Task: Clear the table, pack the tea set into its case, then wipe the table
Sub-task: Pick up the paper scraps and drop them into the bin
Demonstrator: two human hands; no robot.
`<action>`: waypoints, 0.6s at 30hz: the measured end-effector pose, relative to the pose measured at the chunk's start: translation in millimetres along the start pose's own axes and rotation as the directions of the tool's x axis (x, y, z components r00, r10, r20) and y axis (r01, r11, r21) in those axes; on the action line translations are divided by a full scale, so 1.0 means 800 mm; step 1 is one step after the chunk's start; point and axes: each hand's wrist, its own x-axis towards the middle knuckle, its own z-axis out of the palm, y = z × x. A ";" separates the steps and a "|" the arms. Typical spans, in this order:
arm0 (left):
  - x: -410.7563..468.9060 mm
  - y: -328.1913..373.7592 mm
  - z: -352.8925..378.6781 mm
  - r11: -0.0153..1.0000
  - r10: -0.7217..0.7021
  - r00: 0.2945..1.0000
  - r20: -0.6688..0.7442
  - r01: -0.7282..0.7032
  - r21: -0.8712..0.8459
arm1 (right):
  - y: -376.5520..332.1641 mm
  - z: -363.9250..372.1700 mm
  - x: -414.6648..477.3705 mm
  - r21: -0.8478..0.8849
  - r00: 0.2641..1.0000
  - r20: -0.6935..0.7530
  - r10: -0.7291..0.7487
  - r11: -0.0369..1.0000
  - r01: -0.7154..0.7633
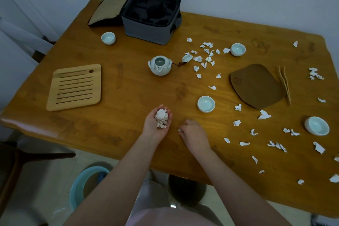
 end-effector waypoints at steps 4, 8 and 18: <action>0.003 -0.001 -0.001 1.000 0.001 1.000 -0.008 -0.001 0.008 | 0.001 -0.005 0.005 -0.087 0.997 0.039 -0.065 0.994 0.068; 0.003 -0.004 -0.001 1.000 -0.002 1.000 -0.005 0.002 0.012 | -0.003 -0.019 0.016 -0.132 0.989 0.118 -0.088 0.986 0.103; 0.003 -0.010 0.002 0.999 0.001 1.000 -0.018 0.000 0.038 | -0.009 -0.031 0.034 -0.185 0.967 0.243 -0.074 0.975 0.121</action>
